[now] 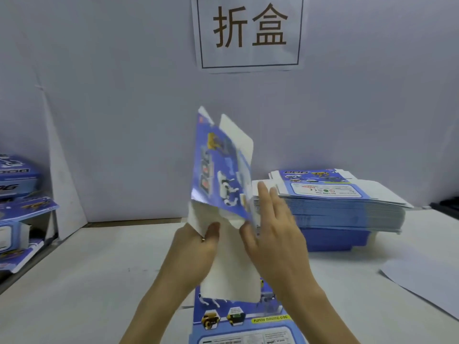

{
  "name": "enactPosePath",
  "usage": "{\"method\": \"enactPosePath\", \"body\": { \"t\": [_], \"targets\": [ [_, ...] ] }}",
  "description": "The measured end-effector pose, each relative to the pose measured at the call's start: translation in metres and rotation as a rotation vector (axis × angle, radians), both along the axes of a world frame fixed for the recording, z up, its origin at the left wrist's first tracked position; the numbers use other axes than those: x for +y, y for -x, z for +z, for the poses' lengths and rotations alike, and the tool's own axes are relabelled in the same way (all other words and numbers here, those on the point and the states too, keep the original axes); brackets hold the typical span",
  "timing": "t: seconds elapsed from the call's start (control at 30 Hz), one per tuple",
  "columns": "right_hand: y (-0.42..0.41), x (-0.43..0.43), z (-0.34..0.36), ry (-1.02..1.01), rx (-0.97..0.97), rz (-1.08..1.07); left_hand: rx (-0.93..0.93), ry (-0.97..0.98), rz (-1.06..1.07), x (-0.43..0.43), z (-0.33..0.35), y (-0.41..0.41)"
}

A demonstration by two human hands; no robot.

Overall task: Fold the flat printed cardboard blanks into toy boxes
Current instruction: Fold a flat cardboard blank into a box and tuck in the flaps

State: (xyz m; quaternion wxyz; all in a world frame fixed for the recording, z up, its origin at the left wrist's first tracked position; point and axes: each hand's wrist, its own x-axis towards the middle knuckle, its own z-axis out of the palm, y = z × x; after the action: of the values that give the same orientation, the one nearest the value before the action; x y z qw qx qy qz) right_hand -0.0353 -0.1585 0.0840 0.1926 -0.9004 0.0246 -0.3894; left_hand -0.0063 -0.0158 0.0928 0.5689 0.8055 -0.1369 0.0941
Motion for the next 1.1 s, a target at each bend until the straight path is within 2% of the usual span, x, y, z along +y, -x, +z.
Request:
{"method": "enactPosePath", "body": {
  "t": [0.07,0.13,0.27,0.33,0.43,0.5,0.57,0.63,0.7,0.8,0.83,0.93,1.0,1.1],
  "targets": [
    [0.000,-0.001,0.003,-0.119,-0.138,0.131,-0.063,-0.048,0.002,0.006,0.004,-0.003],
    [0.000,-0.012,0.007,-0.215,-0.172,0.198,-0.078,-0.031,-0.082,0.013,0.007,-0.005],
    [0.003,-0.021,0.010,-0.104,-0.176,0.306,-0.018,0.074,-0.241,0.013,0.011,-0.003],
    [0.003,-0.016,0.010,-0.093,-0.221,0.327,0.108,0.187,-0.417,0.015,0.014,-0.001],
    [0.000,-0.014,0.007,-0.057,-0.293,0.324,0.322,0.497,-0.699,0.025,0.020,-0.002],
    [0.000,-0.010,0.004,0.015,-0.290,0.342,0.349,0.635,-0.757,0.029,0.023,-0.002],
    [0.002,-0.002,0.004,0.167,-0.290,0.321,0.322,0.669,-0.712,0.028,0.023,0.001],
    [0.002,0.000,0.003,0.228,-0.272,0.333,0.307,0.663,-0.604,0.027,0.024,0.001],
    [0.000,-0.004,0.002,0.196,-0.164,0.372,0.297,0.656,-0.483,0.030,0.021,-0.005],
    [-0.005,-0.019,-0.002,0.089,0.165,0.535,0.252,0.706,-0.384,0.034,0.018,-0.014],
    [-0.006,-0.021,-0.002,0.079,0.206,0.563,0.262,0.718,-0.366,0.033,0.017,-0.014],
    [-0.008,-0.019,-0.003,0.056,0.197,0.588,0.287,0.709,-0.331,0.027,0.014,-0.009],
    [-0.007,-0.019,-0.005,-0.015,0.249,0.653,0.269,0.680,-0.243,0.028,0.020,-0.013],
    [-0.003,-0.023,-0.002,0.006,0.267,0.646,0.208,0.618,-0.216,0.053,0.021,-0.017]
  ]
}}
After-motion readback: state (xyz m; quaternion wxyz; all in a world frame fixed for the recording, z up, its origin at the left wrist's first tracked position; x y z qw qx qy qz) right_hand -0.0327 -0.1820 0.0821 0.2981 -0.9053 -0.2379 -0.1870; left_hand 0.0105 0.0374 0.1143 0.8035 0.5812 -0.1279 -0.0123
